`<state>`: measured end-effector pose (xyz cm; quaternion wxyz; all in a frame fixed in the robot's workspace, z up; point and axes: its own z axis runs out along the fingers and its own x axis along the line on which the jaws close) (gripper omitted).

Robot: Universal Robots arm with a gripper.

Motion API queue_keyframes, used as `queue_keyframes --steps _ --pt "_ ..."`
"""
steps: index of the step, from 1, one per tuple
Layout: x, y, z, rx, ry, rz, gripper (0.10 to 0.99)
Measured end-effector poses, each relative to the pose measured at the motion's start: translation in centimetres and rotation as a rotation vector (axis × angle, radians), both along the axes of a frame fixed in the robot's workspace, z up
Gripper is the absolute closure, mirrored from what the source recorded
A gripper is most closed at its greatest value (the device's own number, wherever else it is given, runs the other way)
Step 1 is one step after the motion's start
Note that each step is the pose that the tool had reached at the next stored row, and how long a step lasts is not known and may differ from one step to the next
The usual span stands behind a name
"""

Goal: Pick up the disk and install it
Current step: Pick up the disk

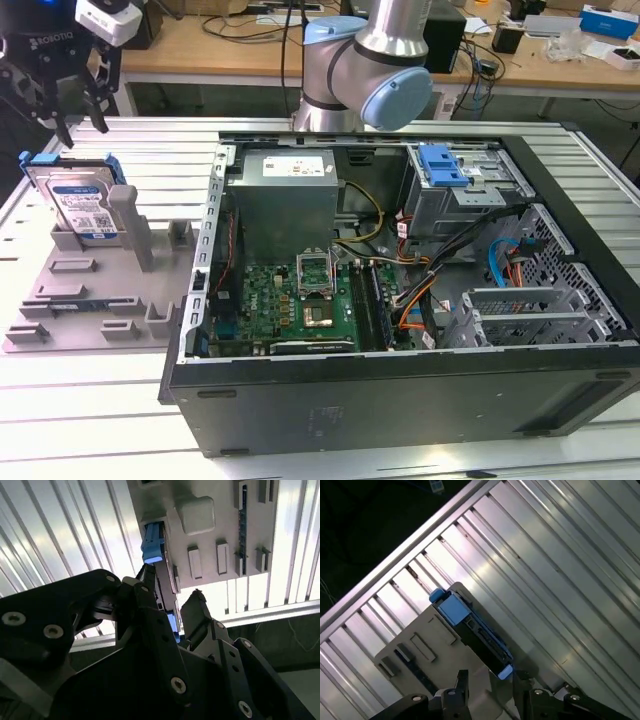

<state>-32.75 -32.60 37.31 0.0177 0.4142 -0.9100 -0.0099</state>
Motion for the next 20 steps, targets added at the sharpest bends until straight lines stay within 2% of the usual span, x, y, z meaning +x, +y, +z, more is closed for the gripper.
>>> queue_keyframes --steps 3,6,20 --pt "0.0 0.02 -0.05 0.0 -0.0005 0.055 0.604" --pt "0.0 0.13 -0.1 0.0 -0.0008 0.141 0.604" --pt "0.0 0.35 -0.31 -0.001 -0.0026 0.389 0.604"
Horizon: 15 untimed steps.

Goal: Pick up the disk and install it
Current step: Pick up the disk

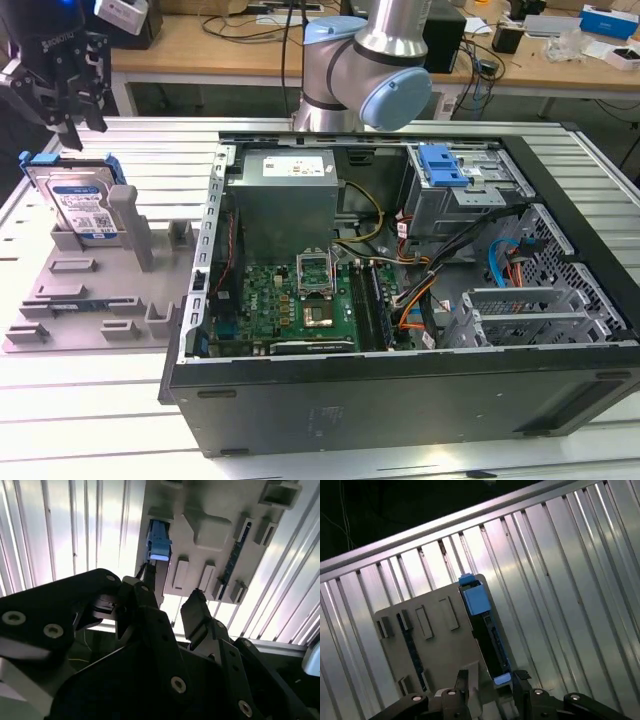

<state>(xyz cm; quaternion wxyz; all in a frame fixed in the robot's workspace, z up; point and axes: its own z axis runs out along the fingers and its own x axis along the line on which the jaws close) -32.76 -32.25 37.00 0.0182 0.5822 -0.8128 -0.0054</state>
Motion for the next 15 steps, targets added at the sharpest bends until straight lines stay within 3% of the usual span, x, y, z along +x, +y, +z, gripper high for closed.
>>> queue_keyframes --steps 12,15 --pt "0.0 0.18 -0.33 -0.001 -0.0015 0.242 0.604" --pt "0.0 0.35 -0.47 -0.002 -0.0044 0.289 0.604"
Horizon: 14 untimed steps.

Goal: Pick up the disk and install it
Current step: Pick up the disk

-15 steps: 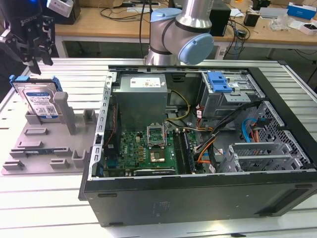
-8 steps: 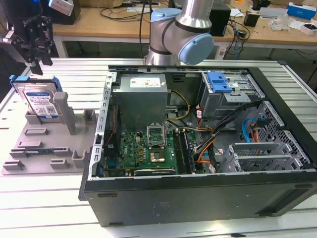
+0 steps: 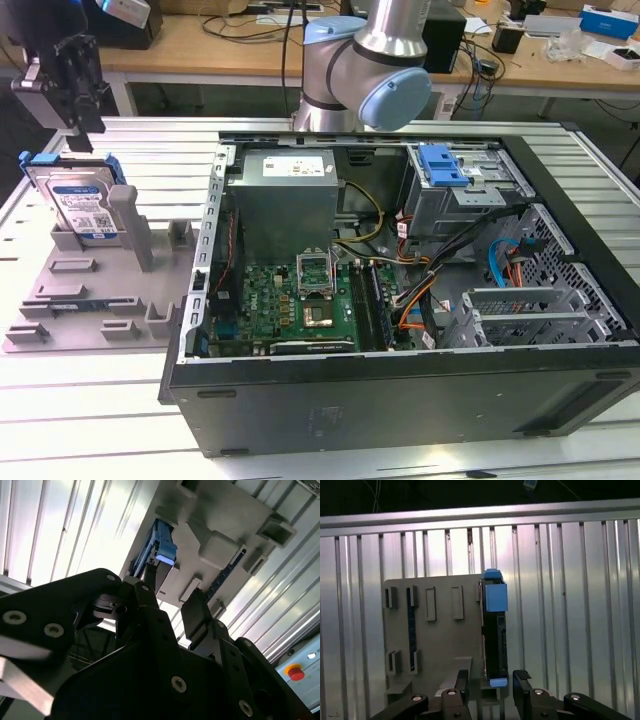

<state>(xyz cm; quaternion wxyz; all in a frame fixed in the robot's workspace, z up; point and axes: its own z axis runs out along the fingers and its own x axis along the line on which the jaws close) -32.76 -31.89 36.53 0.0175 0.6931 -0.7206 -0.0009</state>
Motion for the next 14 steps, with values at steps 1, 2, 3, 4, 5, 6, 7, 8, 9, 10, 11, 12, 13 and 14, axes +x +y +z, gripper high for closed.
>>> queue_keyframes --steps 1,2,3,4,5,6,7,8,9,10,11,12,13,14 --pt "0.0 0.05 -0.06 0.0 -0.0013 0.017 0.604" --pt "0.0 0.06 -0.07 0.0 -0.002 0.027 0.604" --pt "0.0 0.06 -0.07 -0.001 -0.0019 0.03 0.604" --pt "0.01 0.06 -0.08 -0.001 -0.002 0.03 0.604" --pt "0.01 0.07 -0.08 -0.001 -0.002 0.03 0.604" --pt "0.01 0.07 -0.08 -0.001 -0.002 0.03 0.604" --pt "0.02 0.07 -0.08 -0.002 -0.002 0.03 0.604" --pt "0.03 0.07 -0.08 -0.002 -0.002 0.03 0.604" --pt "0.03 0.07 -0.08 -0.001 -0.002 0.03 0.604" --pt "0.03 0.08 -0.08 -0.002 -0.0022 0.03 0.604" --pt "0.04 0.34 -0.09 -0.001 -0.0035 0.034 0.604" --pt "0.03 0.56 -0.1 -0.002 -0.0041 0.039 0.604" --pt "0.03 0.97 -0.14 -0.002 -0.0052 0.048 0.604" --pt "0.04 1.24 -0.18 -0.002 -0.0064 0.051 0.604"
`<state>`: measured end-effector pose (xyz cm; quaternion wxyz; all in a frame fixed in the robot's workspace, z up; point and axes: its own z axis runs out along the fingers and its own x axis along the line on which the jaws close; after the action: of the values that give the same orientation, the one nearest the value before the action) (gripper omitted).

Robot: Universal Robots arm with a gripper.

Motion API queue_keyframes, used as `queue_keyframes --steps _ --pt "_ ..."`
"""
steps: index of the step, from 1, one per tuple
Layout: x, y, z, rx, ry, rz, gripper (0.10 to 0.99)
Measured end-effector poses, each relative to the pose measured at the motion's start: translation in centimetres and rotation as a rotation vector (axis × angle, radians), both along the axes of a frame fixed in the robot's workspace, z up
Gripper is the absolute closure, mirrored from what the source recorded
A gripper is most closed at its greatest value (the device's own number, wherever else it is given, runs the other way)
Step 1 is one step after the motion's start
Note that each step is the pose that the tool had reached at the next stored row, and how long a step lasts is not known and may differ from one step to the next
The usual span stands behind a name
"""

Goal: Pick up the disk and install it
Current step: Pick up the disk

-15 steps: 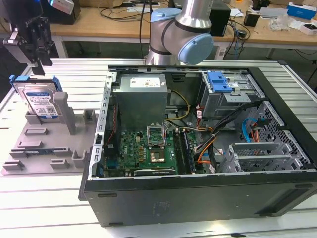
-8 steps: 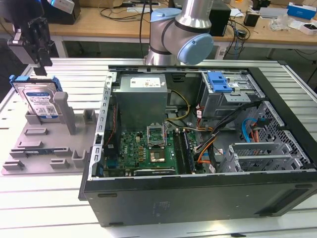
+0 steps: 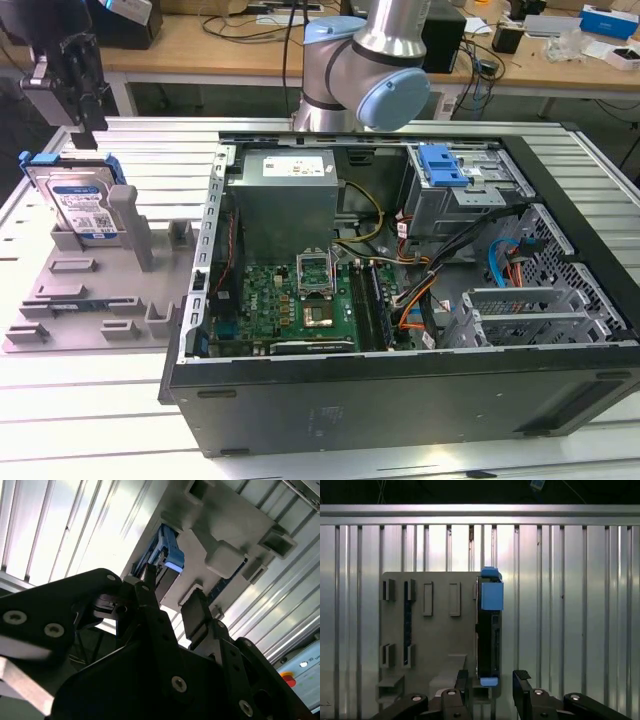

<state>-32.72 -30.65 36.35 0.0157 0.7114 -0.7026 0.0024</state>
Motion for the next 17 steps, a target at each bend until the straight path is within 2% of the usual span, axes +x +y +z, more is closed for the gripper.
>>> queue_keyframes --steps 1,2,3,4,5,7,9,17 --pt "-0.01 0.26 -0.05 0.0 -0.0026 0.002 0.604" --pt "-0.07 0.66 -0.13 -0.001 -0.0096 0.002 0.604" --pt "-0.17 0.81 -0.17 -0.001 -0.0138 0.002 0.604" --pt "-0.36 0.91 -0.22 -0.001 -0.0201 0.002 0.604" --pt "-0.93 0.95 -0.33 -0.002 -0.0314 0.002 0.604" --pt "-2.21 0.95 -0.5 -0.003 -0.0402 0.002 0.604" --pt "-3.42 0.95 -0.75 -0.003 -0.0408 0.003 0.604" --pt "-6.05 0.83 -1.09 -0.003 -0.0407 0.007 0.604"
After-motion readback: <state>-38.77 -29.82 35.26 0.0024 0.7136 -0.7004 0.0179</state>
